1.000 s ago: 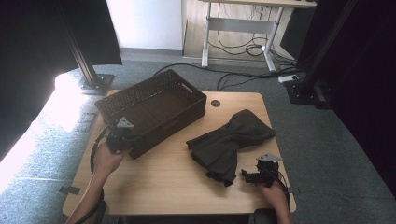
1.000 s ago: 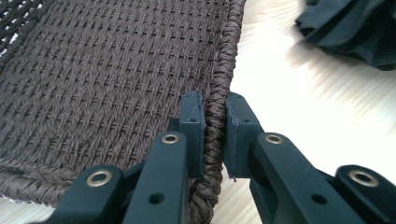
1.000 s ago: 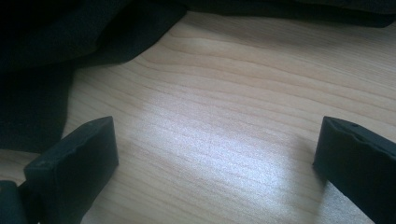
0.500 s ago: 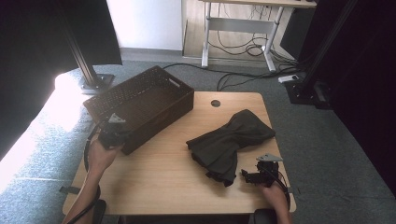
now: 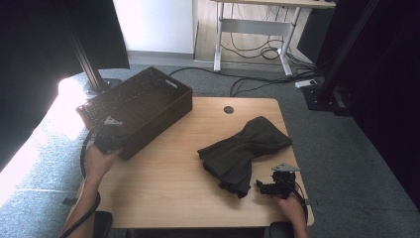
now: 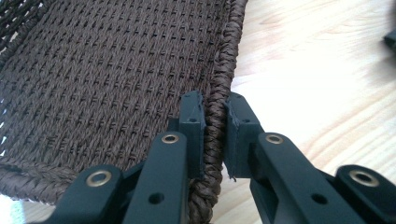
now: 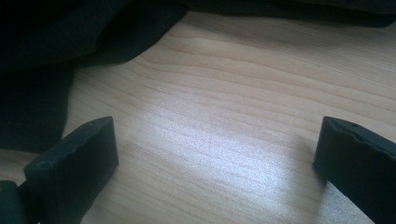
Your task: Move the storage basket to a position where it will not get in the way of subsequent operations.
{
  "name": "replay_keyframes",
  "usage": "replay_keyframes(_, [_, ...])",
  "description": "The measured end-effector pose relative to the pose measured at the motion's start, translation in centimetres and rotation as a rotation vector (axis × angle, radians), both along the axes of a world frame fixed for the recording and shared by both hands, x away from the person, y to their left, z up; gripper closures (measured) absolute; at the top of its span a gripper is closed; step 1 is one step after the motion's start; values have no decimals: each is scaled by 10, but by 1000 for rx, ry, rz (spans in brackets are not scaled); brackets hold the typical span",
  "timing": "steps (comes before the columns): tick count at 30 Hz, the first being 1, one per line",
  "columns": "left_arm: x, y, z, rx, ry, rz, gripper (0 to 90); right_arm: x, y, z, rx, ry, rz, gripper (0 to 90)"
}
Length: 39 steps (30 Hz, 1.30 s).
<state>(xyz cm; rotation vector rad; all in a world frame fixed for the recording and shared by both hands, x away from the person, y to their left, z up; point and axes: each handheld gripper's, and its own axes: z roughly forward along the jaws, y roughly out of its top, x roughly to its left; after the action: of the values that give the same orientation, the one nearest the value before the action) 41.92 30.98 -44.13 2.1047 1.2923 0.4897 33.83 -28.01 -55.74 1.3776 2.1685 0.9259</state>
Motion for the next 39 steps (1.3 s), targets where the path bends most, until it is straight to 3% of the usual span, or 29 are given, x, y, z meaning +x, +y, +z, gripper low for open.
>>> replay_keyframes(14, [20,26,1,-10,21,42,788,0,0,0,1,0,1,0])
replay_keyframes(27, [41,41,2,10,28,62,787,0,0,0,0,0,0,0])
replay_keyframes(36, [57,48,3,2,40,78,784,0,0,0,0,0,1,0])
replay_keyframes(39, [58,46,3,19,39,79,782,0,0,0,0,0,0,0])
